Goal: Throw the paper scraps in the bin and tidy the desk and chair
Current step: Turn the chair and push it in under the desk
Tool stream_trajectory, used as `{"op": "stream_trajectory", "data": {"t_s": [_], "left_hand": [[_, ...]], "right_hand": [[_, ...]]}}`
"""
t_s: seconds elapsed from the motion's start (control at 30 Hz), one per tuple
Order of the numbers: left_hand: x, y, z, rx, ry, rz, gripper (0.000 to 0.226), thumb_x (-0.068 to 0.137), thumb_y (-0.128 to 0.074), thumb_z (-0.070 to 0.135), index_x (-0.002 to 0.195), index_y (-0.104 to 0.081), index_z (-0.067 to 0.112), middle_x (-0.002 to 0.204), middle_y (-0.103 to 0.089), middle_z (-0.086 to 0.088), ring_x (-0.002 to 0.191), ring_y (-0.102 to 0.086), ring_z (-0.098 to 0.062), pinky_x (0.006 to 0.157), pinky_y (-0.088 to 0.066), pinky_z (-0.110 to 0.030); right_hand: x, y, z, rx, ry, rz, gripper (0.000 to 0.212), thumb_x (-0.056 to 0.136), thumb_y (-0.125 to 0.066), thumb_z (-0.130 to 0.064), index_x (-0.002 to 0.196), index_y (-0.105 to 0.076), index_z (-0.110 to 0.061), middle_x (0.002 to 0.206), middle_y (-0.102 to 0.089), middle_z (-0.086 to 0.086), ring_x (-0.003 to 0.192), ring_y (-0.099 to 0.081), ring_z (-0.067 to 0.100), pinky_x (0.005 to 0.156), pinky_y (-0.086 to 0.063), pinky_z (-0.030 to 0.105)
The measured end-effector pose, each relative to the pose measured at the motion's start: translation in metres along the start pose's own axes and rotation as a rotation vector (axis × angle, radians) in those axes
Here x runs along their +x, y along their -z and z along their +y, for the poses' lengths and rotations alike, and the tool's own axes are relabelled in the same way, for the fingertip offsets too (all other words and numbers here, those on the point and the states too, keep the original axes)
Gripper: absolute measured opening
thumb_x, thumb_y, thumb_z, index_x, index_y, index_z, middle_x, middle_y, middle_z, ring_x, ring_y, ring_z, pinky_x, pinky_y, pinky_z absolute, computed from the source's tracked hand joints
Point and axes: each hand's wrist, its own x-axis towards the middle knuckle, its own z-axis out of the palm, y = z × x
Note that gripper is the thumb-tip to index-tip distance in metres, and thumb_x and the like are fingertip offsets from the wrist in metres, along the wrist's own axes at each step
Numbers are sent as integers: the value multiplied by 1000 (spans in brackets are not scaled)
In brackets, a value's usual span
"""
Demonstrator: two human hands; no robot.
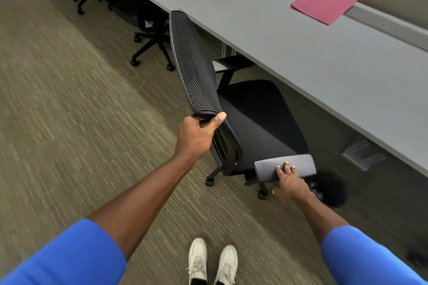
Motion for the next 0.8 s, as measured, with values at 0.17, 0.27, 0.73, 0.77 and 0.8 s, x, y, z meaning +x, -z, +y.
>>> {"op": "stream_trajectory", "data": {"t_s": [0.17, 0.27, 0.73, 0.77, 0.8], "left_hand": [[-2, 1, 7, -2, 34, -119, 35, 89, -81, 49, 102, -83, 16, 97, -85, 0, 94, -83, -19, 93, -65, -52], [2, 23, 11, -6, 80, -240, 43, 87, -83, 45, 112, -80, 10, 102, -85, -6, 96, -83, -22, 96, -63, -56], [125, 131, 59, 250, 4, -175, 145, 39, -85, 90, 155, -45, 13, 154, -58, -11, 131, -65, -22, 99, -62, -46], [134, 132, 63, 278, 5, -191, 149, 42, -87, 87, 161, -35, 15, 163, -48, -10, 138, -59, -24, 104, -59, -47], [141, 132, 66, 317, -2, -213, 148, 47, -90, 83, 165, -28, 18, 169, -40, -8, 144, -54, -24, 110, -56, -47]], "right_hand": [[-16, 33, -36, 48, 95, 108, 88, 90, -72, -44, 162, -28, -16, 173, -13, 20, 157, -23, 40, 122, -36, 49], [-37, 61, -75, 181, 198, 300, 94, 89, -75, -45, 164, -24, -19, 171, -22, 20, 156, -24, 38, 123, -37, 50], [-124, 153, -226, 264, 322, 996, 75, 95, -57, -63, 152, -45, -16, 140, -61, 7, 125, -58, 25, 95, -55, 42], [-123, 156, -230, 247, 312, 1009, 70, 97, -55, -62, 151, -48, -16, 136, -64, 7, 120, -61, 26, 89, -57, 43], [-121, 159, -232, 221, 299, 1016, 66, 99, -53, -61, 148, -51, -17, 133, -66, 8, 114, -64, 27, 84, -58, 43]]}}
